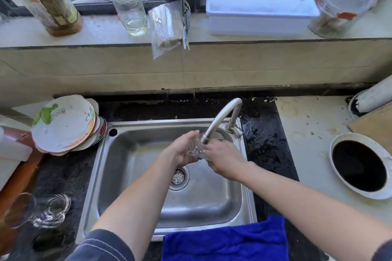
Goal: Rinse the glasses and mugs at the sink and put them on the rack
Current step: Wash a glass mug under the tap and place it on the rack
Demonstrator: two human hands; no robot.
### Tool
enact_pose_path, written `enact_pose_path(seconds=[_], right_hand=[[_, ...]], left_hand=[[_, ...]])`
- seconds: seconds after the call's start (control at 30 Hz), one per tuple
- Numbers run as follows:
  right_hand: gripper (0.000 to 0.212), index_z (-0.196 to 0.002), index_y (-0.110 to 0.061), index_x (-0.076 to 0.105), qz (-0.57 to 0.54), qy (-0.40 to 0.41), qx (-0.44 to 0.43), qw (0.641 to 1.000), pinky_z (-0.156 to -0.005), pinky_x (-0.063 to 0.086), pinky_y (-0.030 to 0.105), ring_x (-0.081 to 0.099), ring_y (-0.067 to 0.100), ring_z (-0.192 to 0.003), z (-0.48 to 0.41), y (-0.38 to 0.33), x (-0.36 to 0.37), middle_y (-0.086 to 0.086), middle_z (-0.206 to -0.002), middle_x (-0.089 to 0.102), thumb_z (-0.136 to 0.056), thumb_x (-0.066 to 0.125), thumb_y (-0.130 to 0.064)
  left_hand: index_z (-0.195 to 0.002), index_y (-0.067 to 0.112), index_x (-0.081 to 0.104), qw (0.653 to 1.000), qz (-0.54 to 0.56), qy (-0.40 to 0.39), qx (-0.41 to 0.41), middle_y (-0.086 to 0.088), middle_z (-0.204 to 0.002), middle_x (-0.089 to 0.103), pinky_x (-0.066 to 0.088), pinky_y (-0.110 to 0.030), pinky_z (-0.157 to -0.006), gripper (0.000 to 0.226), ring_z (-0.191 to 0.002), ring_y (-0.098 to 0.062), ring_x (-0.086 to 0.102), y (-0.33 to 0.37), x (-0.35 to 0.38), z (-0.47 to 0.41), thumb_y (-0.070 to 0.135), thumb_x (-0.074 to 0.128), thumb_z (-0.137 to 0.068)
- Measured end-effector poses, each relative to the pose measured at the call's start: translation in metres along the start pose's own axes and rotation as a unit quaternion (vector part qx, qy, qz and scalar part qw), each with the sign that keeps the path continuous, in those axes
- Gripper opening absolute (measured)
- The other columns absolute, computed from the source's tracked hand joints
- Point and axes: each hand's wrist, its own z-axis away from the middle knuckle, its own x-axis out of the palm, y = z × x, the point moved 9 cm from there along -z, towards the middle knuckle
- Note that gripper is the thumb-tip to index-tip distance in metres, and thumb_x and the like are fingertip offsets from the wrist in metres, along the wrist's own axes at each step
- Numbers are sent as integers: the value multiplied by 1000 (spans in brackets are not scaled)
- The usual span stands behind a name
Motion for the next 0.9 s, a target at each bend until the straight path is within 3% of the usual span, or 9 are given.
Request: enact_pose_path(seconds=[0.07,0.17,0.27,0.33,0.43,0.57,0.7,0.83,0.9], right_hand=[[37,-131,-24,54,-26,-24,28,999,-87,49,41,56,25,-115,-3,3,4,1,-125,62,-94,51,-27],[29,-120,-30,66,-156,7,70,985,-88,49,39,62,24,-109,-1,11,-7,-2,-116,70,-95,54,-35],[27,-118,-31,69,-170,14,92,981,-93,47,37,59,24,-115,-7,3,-11,-2,-122,68,-95,56,-34],[36,-130,-26,59,-144,-16,61,988,-94,45,36,55,23,-121,2,-3,-6,-2,-131,62,-94,56,-31],[43,-130,-29,51,-107,-26,-15,994,-88,52,43,56,24,-118,19,-4,-3,-2,-132,60,-88,58,-18],[41,-128,-22,51,-67,-19,44,997,-84,46,36,57,26,-112,3,-2,-2,1,-124,61,-87,53,-18],[33,-117,-21,61,-92,-17,-44,995,-77,54,41,57,20,-115,20,-6,1,-5,-124,63,-86,51,-15],[44,-130,-20,53,-55,-18,17,998,-85,50,36,55,23,-117,5,-5,4,-2,-130,60,-86,53,-18],[39,-127,-19,56,-62,-11,-20,998,-84,47,34,56,23,-116,4,-14,3,-2,-128,61,-87,53,-17]], left_hand=[[-82,16,61,1000,4,-9,-8,-1,-69,60,37,-26,-56,30,-53,-14,53,-2,-4,0,44,54,-90],[-86,16,62,993,93,-66,34,-4,-76,61,38,-30,-62,26,-63,-16,54,0,3,2,36,47,-91],[-84,10,58,983,158,-45,75,-8,-73,60,37,-29,-61,18,-60,-20,54,3,6,1,22,50,-73],[-78,12,55,988,141,-10,69,-8,-69,57,35,-25,-55,14,-55,-20,51,3,-6,0,17,54,-66],[-71,19,56,996,81,28,24,-1,-61,55,33,-18,-47,11,-45,-15,47,-8,-22,-3,18,50,-80],[-66,19,51,999,36,37,-15,1,-56,45,28,-15,-42,17,-42,-14,39,-15,-13,-3,19,47,-82],[-68,20,54,998,4,58,-25,0,-64,51,30,-17,-44,18,-49,-17,45,-17,-32,-3,22,45,-83],[-61,18,50,998,-8,52,-26,0,-51,47,26,-20,-48,22,-42,-16,41,-18,-22,-2,16,44,-82],[-59,19,50,998,-28,58,-26,0,-51,48,26,-20,-47,22,-42,-16,41,-15,-29,0,18,46,-81]])
